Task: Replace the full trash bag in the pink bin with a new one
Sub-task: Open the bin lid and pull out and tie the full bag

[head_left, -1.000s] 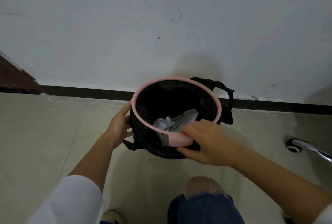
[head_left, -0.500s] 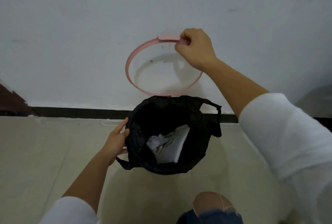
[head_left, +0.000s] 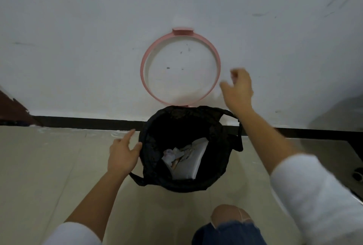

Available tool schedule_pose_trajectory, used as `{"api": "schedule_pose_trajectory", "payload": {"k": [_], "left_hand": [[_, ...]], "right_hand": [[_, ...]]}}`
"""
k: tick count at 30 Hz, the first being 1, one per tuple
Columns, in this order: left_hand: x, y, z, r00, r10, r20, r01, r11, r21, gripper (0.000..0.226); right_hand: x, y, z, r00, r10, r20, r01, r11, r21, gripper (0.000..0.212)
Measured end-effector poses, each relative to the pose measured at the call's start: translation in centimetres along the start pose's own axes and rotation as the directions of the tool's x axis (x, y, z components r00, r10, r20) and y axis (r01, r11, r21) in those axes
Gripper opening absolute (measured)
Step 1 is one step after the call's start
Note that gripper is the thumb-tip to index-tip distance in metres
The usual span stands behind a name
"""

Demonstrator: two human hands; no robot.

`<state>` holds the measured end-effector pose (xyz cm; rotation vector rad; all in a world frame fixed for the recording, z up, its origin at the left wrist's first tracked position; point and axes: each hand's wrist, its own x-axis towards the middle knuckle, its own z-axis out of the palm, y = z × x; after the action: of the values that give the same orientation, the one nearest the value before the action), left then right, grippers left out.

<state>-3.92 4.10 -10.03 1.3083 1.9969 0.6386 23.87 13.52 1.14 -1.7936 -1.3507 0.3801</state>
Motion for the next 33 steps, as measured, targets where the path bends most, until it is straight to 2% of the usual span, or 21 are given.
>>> {"api": "schedule_pose_trajectory", "payload": {"k": [1, 3, 4, 5, 6, 7, 8, 9, 10, 12, 14, 17, 20, 23, 26, 28, 30, 33], "left_hand": [[-0.4, 0.3, 0.1, 0.996, -0.057, -0.074, 0.056, 0.998, -0.016, 0.056], [-1.3, 0.9, 0.5, 0.939, -0.319, -0.127, 0.29, 0.935, -0.204, 0.066], [-2.0, 1.1, 0.8, 0.872, -0.481, -0.088, 0.429, 0.838, -0.336, 0.072], [-2.8, 1.3, 1.2, 0.789, -0.614, -0.006, 0.536, 0.694, -0.48, 0.075], [-3.7, 1.3, 1.7, 0.71, -0.696, 0.108, 0.603, 0.521, -0.604, 0.075], [-4.8, 1.3, 2.0, 0.65, -0.725, 0.228, 0.647, 0.371, -0.666, 0.073], [-5.8, 1.1, 2.4, 0.611, -0.716, 0.337, 0.682, 0.26, -0.684, 0.073], [-6.6, 0.7, 2.9, 0.595, -0.676, 0.435, 0.705, 0.179, -0.686, 0.074], [-7.3, 0.3, 3.4, 0.594, -0.618, 0.515, 0.716, 0.115, -0.688, 0.076], [-7.8, -0.3, 4.0, 0.623, -0.507, 0.596, 0.708, 0.04, -0.705, 0.073], [-8.1, -0.1, 4.1, 0.682, -0.452, 0.574, 0.666, 0.061, -0.743, 0.054], [-8.6, 0.2, 3.9, 0.729, -0.429, 0.534, 0.627, 0.106, -0.771, 0.025], [-8.8, -0.5, 3.7, 0.739, -0.504, 0.447, 0.607, 0.209, -0.767, 0.027], [-9.1, -0.6, 3.2, 0.757, -0.509, 0.41, 0.601, 0.294, -0.743, 0.033], [-9.0, -0.2, 2.4, 0.767, -0.484, 0.422, 0.627, 0.424, -0.653, 0.032], [-8.8, 0.3, 1.7, 0.775, -0.456, 0.438, 0.632, 0.526, -0.569, 0.028], [-8.3, 0.6, 0.9, 0.792, -0.423, 0.441, 0.602, 0.663, -0.446, 0.023], [-7.6, 0.8, 0.1, 0.798, -0.363, 0.482, 0.537, 0.79, -0.295, 0.023]], "right_hand": [[-1.8, 2.5, -0.3, 0.993, 0.11, -0.035, -0.108, 0.992, 0.066, 0.039], [-5.3, 7.1, -0.5, 0.922, 0.364, -0.132, -0.335, 0.921, 0.201, 0.031], [-6.9, 9.0, -0.5, 0.854, 0.492, -0.169, -0.439, 0.856, 0.274, 0.026], [-8.3, 10.6, -0.4, 0.766, 0.618, -0.177, -0.538, 0.766, 0.352, 0.023], [-9.6, 11.6, -0.3, 0.654, 0.744, -0.136, -0.645, 0.643, 0.414, 0.026], [-10.8, 12.1, -0.1, 0.539, 0.842, -0.026, -0.747, 0.492, 0.446, 0.035], [-11.8, 12.5, 0.1, 0.461, 0.876, 0.14, -0.82, 0.36, 0.446, 0.044], [-12.5, 12.6, 0.3, 0.425, 0.847, 0.32, -0.861, 0.269, 0.431, 0.05], [-12.8, 12.7, 0.4, 0.422, 0.781, 0.461, -0.877, 0.223, 0.425, 0.054], [-12.4, 12.5, 0.3, 0.506, 0.655, 0.561, -0.837, 0.218, 0.502, 0.048], [-11.7, 12.3, 0.3, 0.603, 0.621, 0.5, -0.764, 0.269, 0.587, 0.039], [-11.6, 12.1, -0.2, 0.702, 0.639, 0.314, -0.679, 0.47, 0.564, 0.032], [-12.2, 11.8, -0.3, 0.823, 0.538, 0.182, -0.559, 0.71, 0.429, 0.028], [-12.8, 11.1, -0.1, 0.903, 0.395, 0.169, -0.429, 0.855, 0.291, 0.03], [-13.1, 10.8, -0.4, 0.899, 0.336, 0.282, -0.403, 0.887, 0.225, 0.026], [-13.2, 10.6, -0.8, 0.851, 0.35, 0.392, -0.451, 0.87, 0.202, 0.042], [-13.0, 10.0, -1.3, 0.805, 0.34, 0.486, -0.457, 0.878, 0.144, 0.047], [-12.6, 9.2, -2.1, 0.749, 0.301, 0.59, -0.373, 0.928, 0.001, 0.027]]}}
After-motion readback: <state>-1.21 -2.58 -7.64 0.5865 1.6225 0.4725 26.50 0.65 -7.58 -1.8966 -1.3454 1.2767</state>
